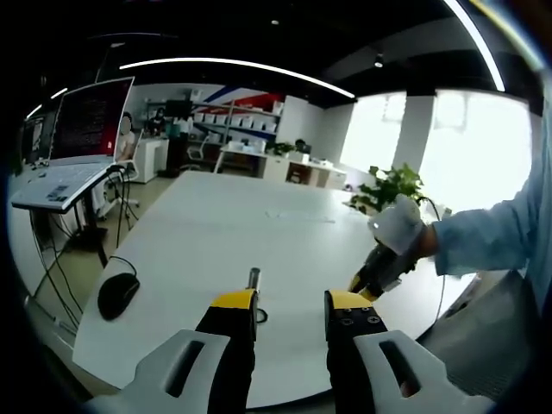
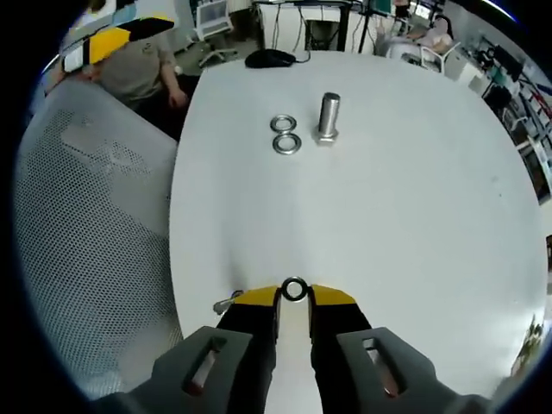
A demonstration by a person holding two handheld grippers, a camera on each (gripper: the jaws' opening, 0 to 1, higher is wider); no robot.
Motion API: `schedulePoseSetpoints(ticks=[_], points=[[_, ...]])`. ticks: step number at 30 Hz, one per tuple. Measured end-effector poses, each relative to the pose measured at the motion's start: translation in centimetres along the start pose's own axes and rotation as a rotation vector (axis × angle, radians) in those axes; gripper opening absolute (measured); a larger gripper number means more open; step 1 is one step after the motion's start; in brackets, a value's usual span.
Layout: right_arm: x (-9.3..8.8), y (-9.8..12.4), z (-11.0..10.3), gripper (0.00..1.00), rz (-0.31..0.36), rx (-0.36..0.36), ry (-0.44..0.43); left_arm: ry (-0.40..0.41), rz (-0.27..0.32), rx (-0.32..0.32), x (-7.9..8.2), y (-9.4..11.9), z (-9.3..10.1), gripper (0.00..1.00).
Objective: Place the washer onto the threaded stud by aligning its center hole with the stud, sliding it down to the base, and recovering from edge contact or off-axis alignment until the washer reaches the visible bottom stop.
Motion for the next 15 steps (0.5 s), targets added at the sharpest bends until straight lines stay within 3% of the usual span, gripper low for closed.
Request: schedulePoseSetpoints(ticks=[15], points=[[0.2, 2.6, -2.5, 0.14, 0.0, 0.017, 0.062, -0.002, -0.001, -0.001, 0.0, 0.0, 0.0, 0.29]])
Point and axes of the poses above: the point that each gripper's makers call its tool centre point, and the gripper's own axes: y roughly backward along the fingers, z roughly to its right, x roughly out of its top, the point moved 3 cm from there along y, roughly backward along the fingers, and after that the axes turned 9 degrees about -z, right-handed, at the moved point
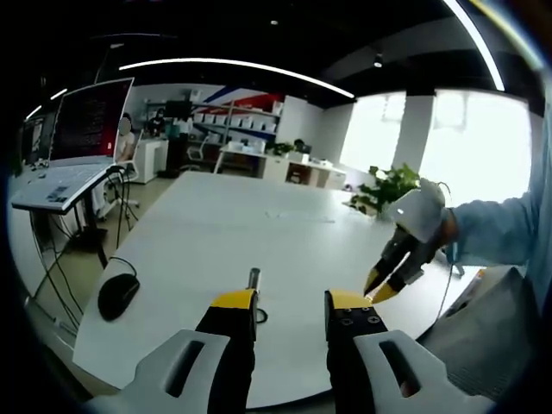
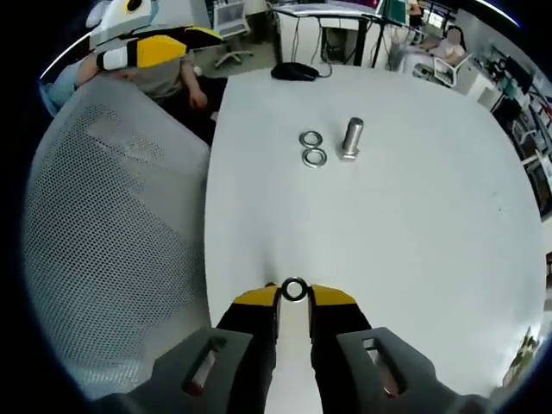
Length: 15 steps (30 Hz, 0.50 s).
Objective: Place the washer onto the threaded stud by aligning its center hole with the stud, sliding it down to the base, and recovering from edge contact or off-axis alignment until the washer reaches the visible bottom stop.
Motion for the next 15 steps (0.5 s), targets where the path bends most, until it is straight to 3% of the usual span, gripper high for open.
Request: schedulePoseSetpoints(ticks=[15], points=[[-0.2, -1.0, -1.7, 0.14, -0.069, 0.029, 0.075, 0.002, 0.005, 0.002, 0.0, 0.0, 0.0, 0.29]])
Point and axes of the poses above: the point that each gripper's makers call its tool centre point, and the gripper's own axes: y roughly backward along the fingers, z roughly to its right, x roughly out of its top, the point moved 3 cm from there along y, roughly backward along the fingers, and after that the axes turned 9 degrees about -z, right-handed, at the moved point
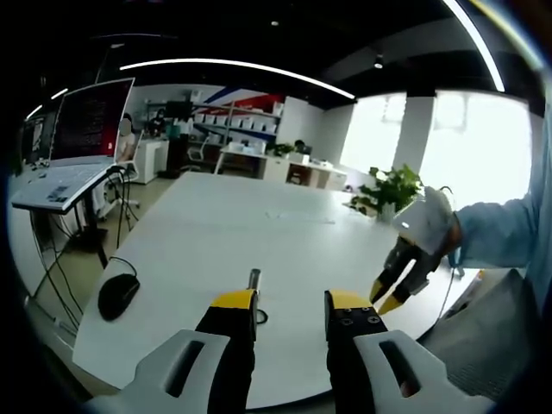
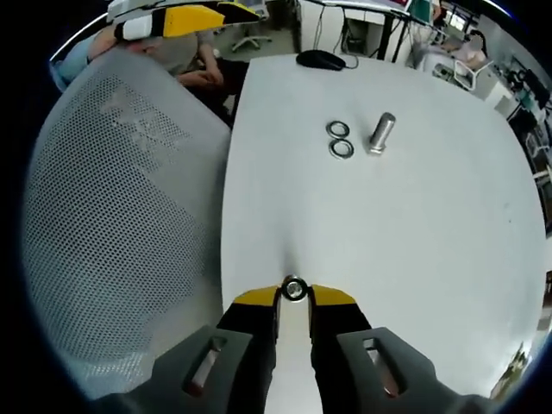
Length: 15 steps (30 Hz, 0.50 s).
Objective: Place the washer onto the threaded stud by aligning its center hole with the stud, sliding it down to the base, and recovering from edge contact or off-axis alignment until the washer reaches the visible bottom stop.
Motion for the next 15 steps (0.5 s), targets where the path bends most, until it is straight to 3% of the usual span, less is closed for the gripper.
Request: schedulePoseSetpoints(ticks=[15], points=[[-0.5, -1.4, -0.3, 0.14, -0.064, 0.002, 0.035, 0.001, 0.001, -0.002, 0.0, 0.0, 0.0, 0.29]])
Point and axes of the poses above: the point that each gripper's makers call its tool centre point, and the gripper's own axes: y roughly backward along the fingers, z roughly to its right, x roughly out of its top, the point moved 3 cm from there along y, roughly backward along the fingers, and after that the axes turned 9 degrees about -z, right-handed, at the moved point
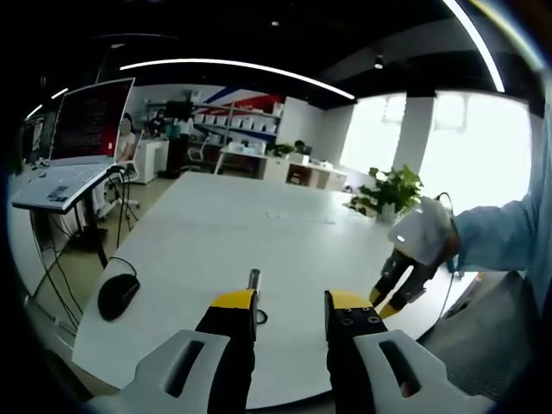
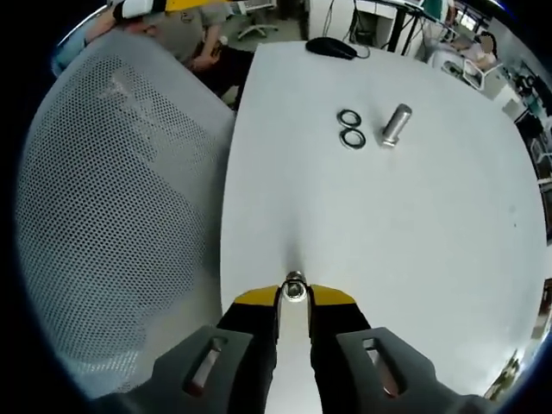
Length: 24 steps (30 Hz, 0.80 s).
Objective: Place the washer onto the threaded stud by aligning its center hole with the stud, sliding it down to the base, and recovering from edge contact or off-axis alignment until the washer reaches the visible bottom stop.
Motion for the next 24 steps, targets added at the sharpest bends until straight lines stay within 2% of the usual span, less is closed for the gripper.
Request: schedulePoseSetpoints(ticks=[13, 24], points=[[-0.1, -2.3, -0.3, 0.14, -0.021, 0.021, -0.009, 0.002, 0.002, -0.001, 0.0, 0.0, 0.0, 0.29], [-0.2, -4.0, -0.4, 0.14, -0.044, 0.011, 0.001, 0.002, -0.004, -0.004, -0.1, 0.0, 0.0, 0.29]])
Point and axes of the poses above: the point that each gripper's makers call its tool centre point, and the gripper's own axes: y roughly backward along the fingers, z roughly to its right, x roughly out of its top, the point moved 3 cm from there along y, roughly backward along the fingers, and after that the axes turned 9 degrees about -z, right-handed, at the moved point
